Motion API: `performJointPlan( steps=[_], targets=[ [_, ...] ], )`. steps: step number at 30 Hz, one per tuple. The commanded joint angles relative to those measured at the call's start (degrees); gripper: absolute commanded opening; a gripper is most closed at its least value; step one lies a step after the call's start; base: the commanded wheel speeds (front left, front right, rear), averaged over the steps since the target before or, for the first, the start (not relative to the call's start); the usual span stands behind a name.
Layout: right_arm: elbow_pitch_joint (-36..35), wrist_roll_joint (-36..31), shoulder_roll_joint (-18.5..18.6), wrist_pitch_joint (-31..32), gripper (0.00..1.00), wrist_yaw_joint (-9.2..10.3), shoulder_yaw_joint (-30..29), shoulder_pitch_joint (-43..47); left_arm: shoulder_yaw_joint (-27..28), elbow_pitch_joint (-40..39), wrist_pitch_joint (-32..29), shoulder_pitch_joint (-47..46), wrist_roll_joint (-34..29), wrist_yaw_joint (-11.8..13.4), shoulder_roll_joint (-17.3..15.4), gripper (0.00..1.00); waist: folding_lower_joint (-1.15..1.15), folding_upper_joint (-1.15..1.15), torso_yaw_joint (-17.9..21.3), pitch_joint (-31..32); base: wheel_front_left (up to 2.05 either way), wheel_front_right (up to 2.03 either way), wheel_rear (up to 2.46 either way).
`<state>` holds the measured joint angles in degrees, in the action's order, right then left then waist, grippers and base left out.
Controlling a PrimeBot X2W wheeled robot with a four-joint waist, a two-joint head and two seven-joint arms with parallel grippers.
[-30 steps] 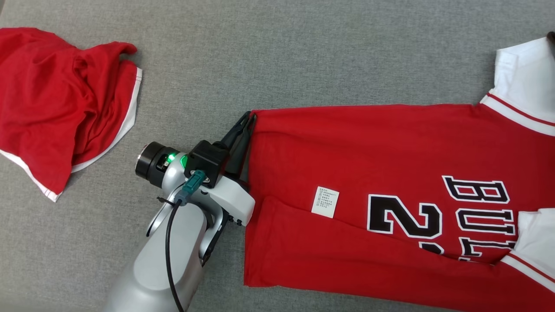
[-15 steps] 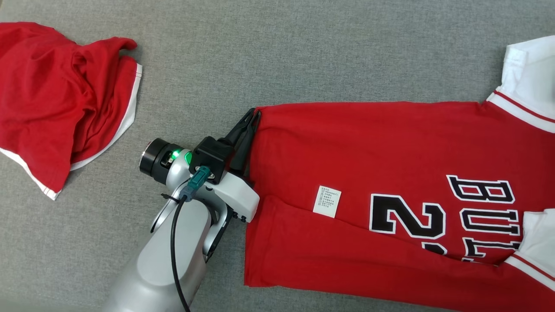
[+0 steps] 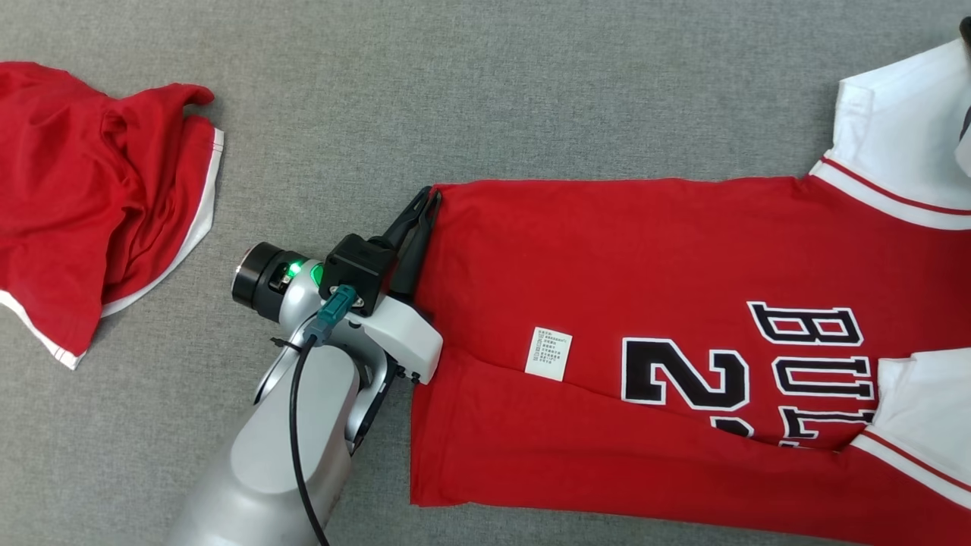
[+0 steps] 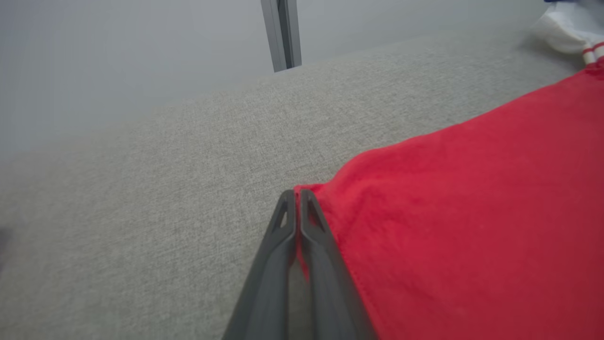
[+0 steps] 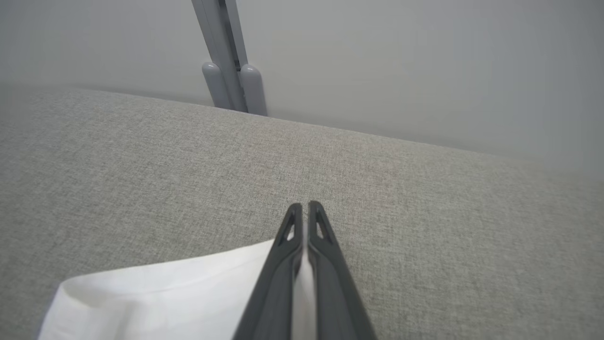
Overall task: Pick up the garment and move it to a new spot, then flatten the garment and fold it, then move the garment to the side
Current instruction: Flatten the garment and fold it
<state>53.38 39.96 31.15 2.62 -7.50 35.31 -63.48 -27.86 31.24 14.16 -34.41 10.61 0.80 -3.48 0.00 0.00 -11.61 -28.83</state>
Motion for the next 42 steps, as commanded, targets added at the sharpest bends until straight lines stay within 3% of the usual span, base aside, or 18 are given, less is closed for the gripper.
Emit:
performJointPlan(
  steps=[1, 11, 24, 33, 42],
  targets=[
    [-0.4, 0.74, 0.35, -1.56, 0.0, 0.01, 0.82, -0.64, 0.3, 0.16, 0.22, -0.95, 0.31, 0.33, -0.69, 0.0, 0.0, 0.0, 0.46, 0.48, 0.0, 0.0, 0.0],
    [-2.1, 2.13, 0.37, -8.95, 0.0, 0.01, 5.18, -2.2, 1.95, 0.94, 0.5, -1.78, 1.94, 0.86, -1.57, 0.0, 0.0, 0.0, 2.85, 2.61, 0.0, 0.0, 0.0],
    [-3.72, 6.17, 0.33, -14.07, 0.0, 0.01, 10.97, -1.12, 3.25, 3.98, 0.73, -4.23, 3.03, 0.91, -2.96, 0.0, 0.0, 0.0, 6.76, 5.56, 0.0, 0.0, 0.0],
    [-7.13, 11.27, 1.0, -15.56, 0.0, 0.01, 14.47, 4.77, 1.3, 6.15, 0.84, -1.05, 2.27, -0.61, -5.28, 0.0, 0.0, 0.0, 9.32, 10.7, 0.0, 0.0, 0.0],
    [-12.29, 16.2, 2.42, -12.07, 0.0, 0.01, 17.25, 12.63, -0.81, 5.18, 0.25, 3.78, 1.64, -1.94, -8.4, 0.0, 0.0, 0.0, 11.55, 17.52, 0.0, 0.0, 0.0]
  ],
)
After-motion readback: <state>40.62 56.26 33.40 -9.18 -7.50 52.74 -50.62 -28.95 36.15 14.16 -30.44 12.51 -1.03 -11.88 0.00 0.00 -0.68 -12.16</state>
